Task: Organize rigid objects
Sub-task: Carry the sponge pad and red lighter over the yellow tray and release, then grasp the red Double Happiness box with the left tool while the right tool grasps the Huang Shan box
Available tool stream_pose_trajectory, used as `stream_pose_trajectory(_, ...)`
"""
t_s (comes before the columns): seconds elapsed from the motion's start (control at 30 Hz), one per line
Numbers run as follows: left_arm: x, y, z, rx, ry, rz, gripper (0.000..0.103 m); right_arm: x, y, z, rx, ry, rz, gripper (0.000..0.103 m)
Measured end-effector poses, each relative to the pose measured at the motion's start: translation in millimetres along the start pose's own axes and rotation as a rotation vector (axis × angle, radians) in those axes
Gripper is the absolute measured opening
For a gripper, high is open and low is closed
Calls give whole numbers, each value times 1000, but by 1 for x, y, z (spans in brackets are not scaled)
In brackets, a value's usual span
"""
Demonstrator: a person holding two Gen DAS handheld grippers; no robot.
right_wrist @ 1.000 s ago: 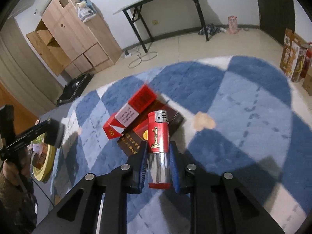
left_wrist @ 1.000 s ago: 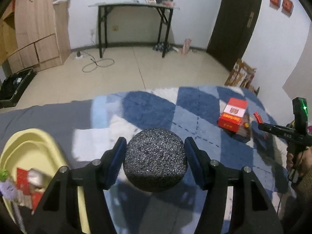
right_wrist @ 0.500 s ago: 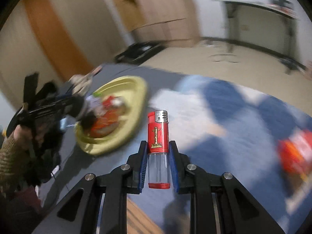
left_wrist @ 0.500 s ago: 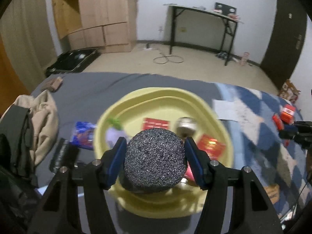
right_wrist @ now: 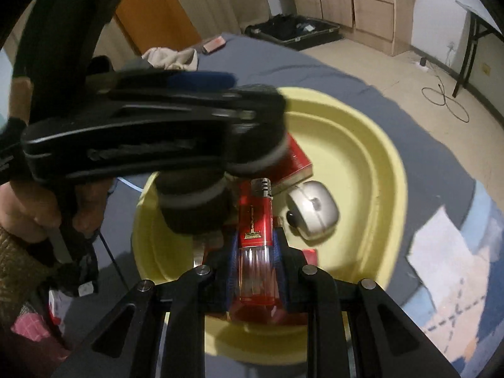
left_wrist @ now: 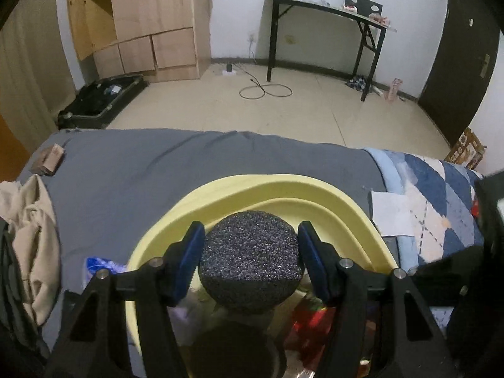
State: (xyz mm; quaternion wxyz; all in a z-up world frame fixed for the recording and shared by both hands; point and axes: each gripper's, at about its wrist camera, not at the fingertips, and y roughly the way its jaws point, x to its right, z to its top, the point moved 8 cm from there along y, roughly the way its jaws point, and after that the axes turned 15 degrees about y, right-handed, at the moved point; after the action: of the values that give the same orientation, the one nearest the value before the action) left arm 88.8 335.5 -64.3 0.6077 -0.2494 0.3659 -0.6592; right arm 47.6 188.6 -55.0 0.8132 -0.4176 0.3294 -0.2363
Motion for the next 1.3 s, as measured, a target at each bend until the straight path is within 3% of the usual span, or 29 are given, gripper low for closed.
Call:
stream_pose_trajectory(0.2,-3,9,-7,13,-30,-7,66,-11,36,4,-37,23,-11,21)
stream_pose_trajectory(0.27,-6,3,-8,14,-48,1,75,-11,46,6,-45,21,-29,23)
stream_pose_trajectory(0.3,-10,-4,-6,25,-58,8,79,-14,48,6,-42,23,-20,36)
stream_pose_trajectory(0.33,-13,-16,-3,53,-76,17,90,-17,44,7,-25,27,4,57)
stream_pose_trajectory(0.37,-15,-27,1,82,-90,26,102,-18,36,7,4,31,21,67)
stream_pose_trajectory(0.5,10,-76,23,168,-74,-26,103,-4,-18,-6,163,108,70,103)
stream_pose_trajectory(0.57,37,-89,32,191,-34,-59,103,24,-60,-28,269,166,57,103)
stream_pose_trajectory(0.63,70,-93,40,195,7,-114,103,60,-88,-54,329,226,-14,103)
stream_pose_trajectory(0.77,160,-79,58,169,99,-248,103,171,-159,-125,439,351,-273,103)
stream_pose_trajectory(0.87,229,-63,72,136,180,-327,103,257,-207,-179,457,392,-550,103)
stream_pose_trajectory(0.9,253,-57,76,114,203,-351,103,275,-217,-189,452,393,-586,103)
stream_pose_trajectory(0.97,301,-41,81,66,233,-390,103,308,-229,-207,433,405,-602,103)
stream_pose_trajectory(1.07,367,-22,96,42,303,-455,103,325,-239,-214,451,394,-466,103)
stream_pose_trajectory(1.17,415,-4,111,36,380,-465,103,339,-246,-217,489,342,-365,103)
stream_pose_trajectory(1.3,454,32,123,-20,399,-445,103,357,-225,-217,449,296,-357,103)
